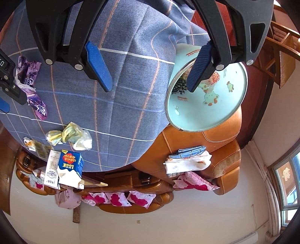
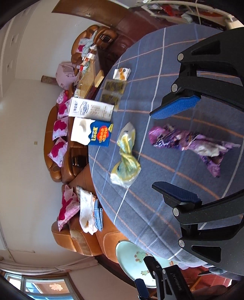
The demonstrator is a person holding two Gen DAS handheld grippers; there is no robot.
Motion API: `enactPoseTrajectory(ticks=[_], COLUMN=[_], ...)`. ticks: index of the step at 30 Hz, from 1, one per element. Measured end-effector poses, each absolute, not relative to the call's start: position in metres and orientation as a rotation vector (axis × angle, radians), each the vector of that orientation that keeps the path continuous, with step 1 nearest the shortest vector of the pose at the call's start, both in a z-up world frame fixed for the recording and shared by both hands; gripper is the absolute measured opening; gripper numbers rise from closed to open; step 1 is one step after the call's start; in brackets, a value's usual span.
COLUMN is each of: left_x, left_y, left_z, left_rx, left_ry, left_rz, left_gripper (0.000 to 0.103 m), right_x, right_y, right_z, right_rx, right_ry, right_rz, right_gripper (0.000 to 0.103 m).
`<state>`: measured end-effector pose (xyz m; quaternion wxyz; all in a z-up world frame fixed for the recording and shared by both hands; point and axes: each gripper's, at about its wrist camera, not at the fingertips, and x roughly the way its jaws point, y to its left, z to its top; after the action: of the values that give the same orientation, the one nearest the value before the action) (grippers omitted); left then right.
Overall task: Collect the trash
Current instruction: 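Move both open tools back over the remaining trash on the table, then grasp the purple wrapper with the right tool while the left tool grasps the yellow-green plastic bag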
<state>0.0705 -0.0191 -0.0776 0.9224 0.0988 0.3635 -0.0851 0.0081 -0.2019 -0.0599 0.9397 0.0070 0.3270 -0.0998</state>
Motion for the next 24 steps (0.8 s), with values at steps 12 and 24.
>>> enactPoseTrajectory(ticks=[12,24], left_x=[0.063,0.126], left_y=[-0.044,-0.120], left_z=[-0.078,-0.060], left_rx=[0.268,0.344], left_ry=[0.739,0.679], left_rz=[-0.237,-0.307], left_gripper=[0.081,0.084], right_x=[-0.014,-0.008], right_y=[-0.226,-0.256], right_z=[-0.086,-0.089], right_rx=[0.155,0.168], right_ry=[0.783,0.824], right_rz=[-0.181,-0.190], right_gripper=[0.069,0.017])
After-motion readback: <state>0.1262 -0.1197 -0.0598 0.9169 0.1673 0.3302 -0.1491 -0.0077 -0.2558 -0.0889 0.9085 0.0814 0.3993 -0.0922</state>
